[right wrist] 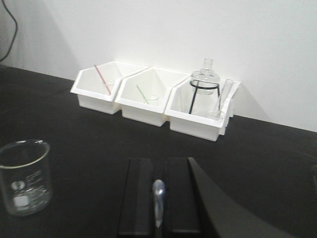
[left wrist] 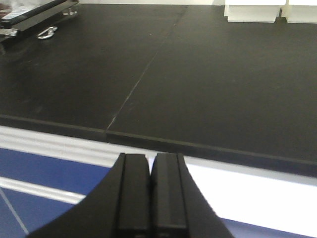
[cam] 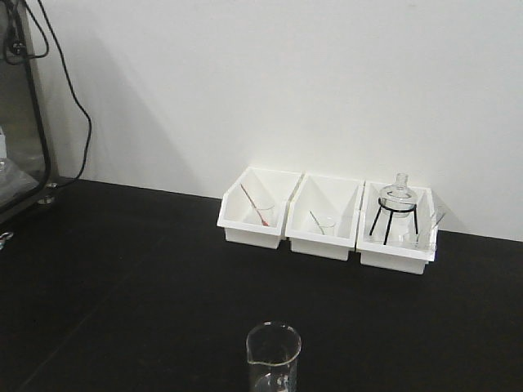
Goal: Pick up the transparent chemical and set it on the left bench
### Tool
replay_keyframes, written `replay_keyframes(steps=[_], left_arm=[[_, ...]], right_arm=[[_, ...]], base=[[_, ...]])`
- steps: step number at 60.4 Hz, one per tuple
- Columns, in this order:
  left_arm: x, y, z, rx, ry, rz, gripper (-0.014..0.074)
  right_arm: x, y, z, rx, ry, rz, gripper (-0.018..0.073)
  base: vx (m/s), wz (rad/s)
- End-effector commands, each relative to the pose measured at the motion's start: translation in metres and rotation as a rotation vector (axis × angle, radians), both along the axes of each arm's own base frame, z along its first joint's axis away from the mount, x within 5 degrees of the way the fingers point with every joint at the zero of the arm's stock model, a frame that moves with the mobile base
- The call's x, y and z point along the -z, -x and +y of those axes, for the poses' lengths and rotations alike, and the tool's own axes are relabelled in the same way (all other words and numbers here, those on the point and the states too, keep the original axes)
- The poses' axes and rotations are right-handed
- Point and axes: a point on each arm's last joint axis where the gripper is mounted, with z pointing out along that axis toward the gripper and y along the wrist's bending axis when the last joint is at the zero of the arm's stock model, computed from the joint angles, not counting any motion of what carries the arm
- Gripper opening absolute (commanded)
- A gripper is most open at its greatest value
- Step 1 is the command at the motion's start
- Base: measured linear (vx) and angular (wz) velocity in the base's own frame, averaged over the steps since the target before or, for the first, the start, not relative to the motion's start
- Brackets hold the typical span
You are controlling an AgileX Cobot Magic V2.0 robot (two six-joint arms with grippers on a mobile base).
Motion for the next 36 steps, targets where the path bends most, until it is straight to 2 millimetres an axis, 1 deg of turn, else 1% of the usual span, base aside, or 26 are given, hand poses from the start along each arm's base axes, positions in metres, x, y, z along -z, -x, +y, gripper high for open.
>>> replay_keyframes(steps=[1,18,36], left_arm=[[-0.0027,0.0015,0.0002,0.001,0.014,-0.081,-0.0003],[-0.0027,0.0015,0.0002,0.001,0.014,-0.081,-0.0003],[-0.0027,0.0015,0.0002,0.001,0.014,-0.081,-0.0003]], right_arm=[[-0.0127,-0.0011,0.0028,-0.032,-0.017,-0.06,0.0139],[-0.0127,-0.0011,0.0028,-0.032,-0.017,-0.06,0.0139],[-0.0127,-0.0011,0.0028,-0.032,-0.017,-0.06,0.0139]], base=[[0.22,-0.19],[0.17,-0.14],[0.09,-0.07]])
